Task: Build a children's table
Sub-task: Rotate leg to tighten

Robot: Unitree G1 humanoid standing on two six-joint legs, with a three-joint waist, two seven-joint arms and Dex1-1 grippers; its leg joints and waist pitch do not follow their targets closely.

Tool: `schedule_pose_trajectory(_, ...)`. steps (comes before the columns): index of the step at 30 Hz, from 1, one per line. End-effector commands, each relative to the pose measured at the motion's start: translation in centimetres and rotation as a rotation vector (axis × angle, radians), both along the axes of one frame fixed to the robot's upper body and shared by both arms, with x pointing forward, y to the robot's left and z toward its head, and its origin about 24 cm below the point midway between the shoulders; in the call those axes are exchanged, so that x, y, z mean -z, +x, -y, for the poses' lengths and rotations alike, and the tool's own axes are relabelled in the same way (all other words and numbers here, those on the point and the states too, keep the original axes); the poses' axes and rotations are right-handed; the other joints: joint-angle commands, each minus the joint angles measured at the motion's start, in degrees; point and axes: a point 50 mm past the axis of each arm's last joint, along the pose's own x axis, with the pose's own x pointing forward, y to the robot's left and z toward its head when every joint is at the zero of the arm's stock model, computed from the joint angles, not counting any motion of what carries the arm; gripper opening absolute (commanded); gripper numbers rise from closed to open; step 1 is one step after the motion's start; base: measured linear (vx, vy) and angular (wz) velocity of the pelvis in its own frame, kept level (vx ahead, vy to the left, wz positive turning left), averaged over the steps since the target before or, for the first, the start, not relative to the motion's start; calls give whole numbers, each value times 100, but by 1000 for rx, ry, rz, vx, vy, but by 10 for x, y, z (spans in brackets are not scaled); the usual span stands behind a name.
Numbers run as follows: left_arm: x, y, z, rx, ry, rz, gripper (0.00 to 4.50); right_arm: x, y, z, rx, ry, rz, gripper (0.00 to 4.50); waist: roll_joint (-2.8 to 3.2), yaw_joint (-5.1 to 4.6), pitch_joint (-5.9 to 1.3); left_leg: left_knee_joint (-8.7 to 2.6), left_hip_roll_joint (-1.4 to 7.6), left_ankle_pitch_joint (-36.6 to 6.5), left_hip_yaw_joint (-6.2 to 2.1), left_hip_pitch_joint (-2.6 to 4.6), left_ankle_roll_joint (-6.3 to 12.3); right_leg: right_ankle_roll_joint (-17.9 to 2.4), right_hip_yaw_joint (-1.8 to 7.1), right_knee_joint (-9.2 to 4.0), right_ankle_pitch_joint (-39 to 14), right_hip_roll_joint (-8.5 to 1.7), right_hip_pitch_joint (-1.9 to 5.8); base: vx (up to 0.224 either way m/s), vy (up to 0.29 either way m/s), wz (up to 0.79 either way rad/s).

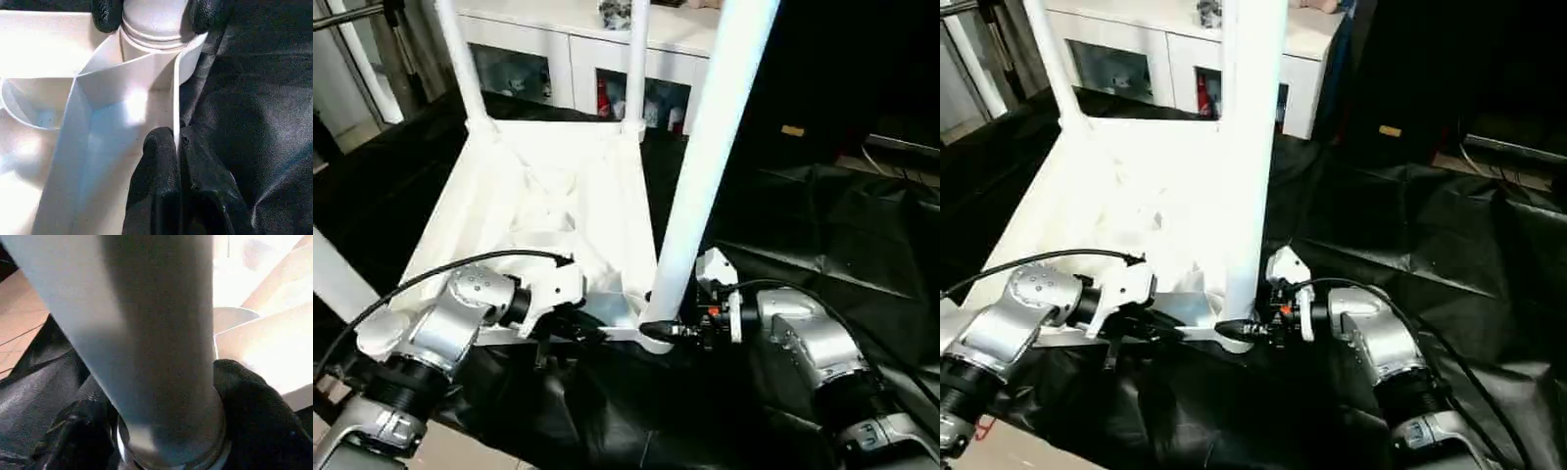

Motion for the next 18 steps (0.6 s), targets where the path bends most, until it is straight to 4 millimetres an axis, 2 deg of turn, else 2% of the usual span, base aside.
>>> schedule_pose_trajectory(1,6,10,5,-135,-36,16,0,3,-1,-2,51,20,-5,268,-42,-4,-293,-338,133,-874,24,32,284,-1353,243,-382,-630,-269,220,0,0,0)
schedule_pose_trajectory(2,4,16,9,-194,-47,43,0,5,1,-2,118,32,4,264,-16,-6,-293,-343,131,-944,29,46,245,-1342,251,-399,-708,-267,207,0,0,0)
schedule_pose_trajectory(3,4,16,9,-194,-47,43,0,5,1,-2,118,32,4,262,-28,-9,-291,-342,133,-957,33,48,224,-1335,258,-403,-727,-270,203,0,0,0)
schedule_pose_trajectory(4,3,20,11,-230,-56,60,0,7,2,-2,163,39,8,260,1,1,-287,-346,132,-1041,19,47,179,-1308,258,-412,-863,-281,208,0,0,0)
schedule_pose_trajectory(5,1,25,19,-270,-72,80,0,12,5,-4,253,41,6,255,2,-24,-277,-360,129,-1057,14,21,146,-1273,260,-422,-950,-281,217,0,0,0)
schedule_pose_trajectory(6,-1,27,27,-300,-83,95,0,17,6,-7,322,37,2,245,1,-30,-269,-370,121,-1193,7,22,71,-1183,254,-457,-1268,-289,207,0,0,0)
schedule_pose_trajectory(7,-1,27,27,-300,-83,95,0,17,6,-7,322,37,2,244,-20,-41,-277,-378,121,-1223,-9,14,25,-1110,252,-465,-1434,-298,219,0,0,0)
schedule_pose_trajectory(8,-1,29,37,-326,-96,104,0,24,5,-13,378,19,1,243,-14,-50,-276,-387,111,-1190,-23,-23,43,-1037,244,-467,-1489,-285,243,0,0,0)
schedule_pose_trajectory(9,-1,29,37,-326,-96,104,0,24,5,-13,378,19,1,243,-14,-55,-276,-380,121,-1167,-9,-10,40,-1015,255,-476,-1455,-284,222,0,0,0)
schedule_pose_trajectory(10,-2,31,53,-359,-119,109,0,30,4,-26,441,-14,11,242,-5,-54,-279,-369,119,-1181,-5,17,49,-1019,264,-481,-1425,-282,198,0,0,0)
schedule_pose_trajectory(13,-1,29,66,-365,-139,98,0,35,7,-35,523,-45,-10,242,-8,-78,-281,-376,105,-1074,-6,-2,61,-998,260,-475,-1359,-270,203,0,0,0)
schedule_pose_trajectory(16,0,25,78,-338,-155,77,0,31,7,-47,499,-26,26,242,-4,-90,-287,-371,93,-1071,-10,-24,133,-958,252,-485,-1344,-264,211,0,0,0)
schedule_pose_trajectory(17,1,23,80,-327,-156,74,0,29,7,-50,485,-9,38,296,-1,-90,-291,-370,96,-1069,-8,-25,149,-946,252,-486,-1332,-263,211,0,0,0)
schedule_pose_trajectory(18,2,22,81,-314,-147,76,0,26,9,-49,483,22,22,310,-5,-89,-300,-370,96,-1025,-12,-28,207,-948,249,-473,-1221,-258,218,0,0,0)
